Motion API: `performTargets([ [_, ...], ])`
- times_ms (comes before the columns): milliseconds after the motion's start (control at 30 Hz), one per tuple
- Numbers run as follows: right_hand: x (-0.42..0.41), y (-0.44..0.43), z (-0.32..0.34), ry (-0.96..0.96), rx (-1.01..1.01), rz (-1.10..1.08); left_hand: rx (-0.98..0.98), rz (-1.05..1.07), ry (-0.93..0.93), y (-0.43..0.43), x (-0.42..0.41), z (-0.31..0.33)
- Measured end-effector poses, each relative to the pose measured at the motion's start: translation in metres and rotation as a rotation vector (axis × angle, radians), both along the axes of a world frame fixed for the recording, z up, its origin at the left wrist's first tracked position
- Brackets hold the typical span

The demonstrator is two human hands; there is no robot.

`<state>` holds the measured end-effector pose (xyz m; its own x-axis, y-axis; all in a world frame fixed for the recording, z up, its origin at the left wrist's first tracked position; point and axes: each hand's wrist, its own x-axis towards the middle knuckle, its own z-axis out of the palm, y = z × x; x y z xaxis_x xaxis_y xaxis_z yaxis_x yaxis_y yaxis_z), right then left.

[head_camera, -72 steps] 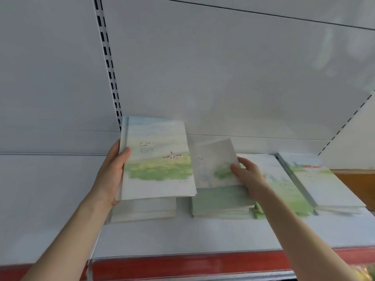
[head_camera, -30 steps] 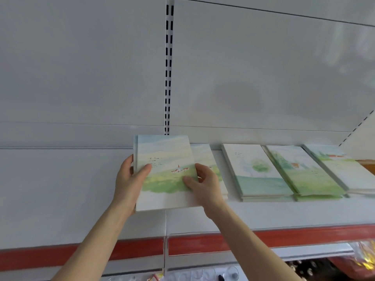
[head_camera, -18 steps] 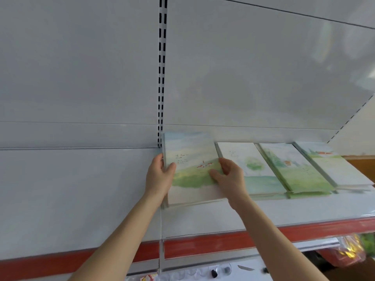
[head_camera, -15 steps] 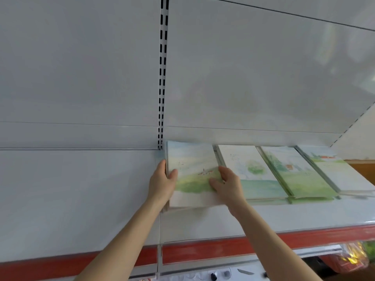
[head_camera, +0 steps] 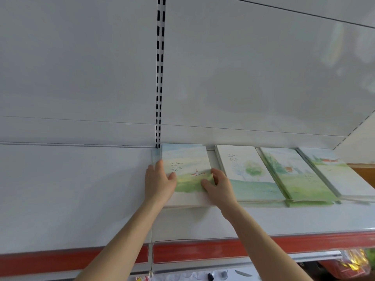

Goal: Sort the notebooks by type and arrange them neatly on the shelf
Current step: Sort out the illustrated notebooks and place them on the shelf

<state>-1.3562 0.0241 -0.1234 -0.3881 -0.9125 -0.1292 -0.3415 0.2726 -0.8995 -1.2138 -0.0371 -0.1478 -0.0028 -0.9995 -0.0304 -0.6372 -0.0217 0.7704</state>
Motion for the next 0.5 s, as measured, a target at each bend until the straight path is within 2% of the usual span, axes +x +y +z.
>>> performTargets([
  [133,-0.001,0.0,-0.002,-0.037,-0.007,-0.002,0.014,-0.014,0.003,0.001,-0.001,0.004],
  [300,-0.011,0.002,-0.003,-0.064,-0.028,-0.055,0.048,-0.036,0.095,-0.004,-0.01,0.001],
  [500,-0.016,-0.004,-0.006,0.101,0.03,-0.007,0.037,-0.06,0.13,-0.006,-0.021,0.001],
])
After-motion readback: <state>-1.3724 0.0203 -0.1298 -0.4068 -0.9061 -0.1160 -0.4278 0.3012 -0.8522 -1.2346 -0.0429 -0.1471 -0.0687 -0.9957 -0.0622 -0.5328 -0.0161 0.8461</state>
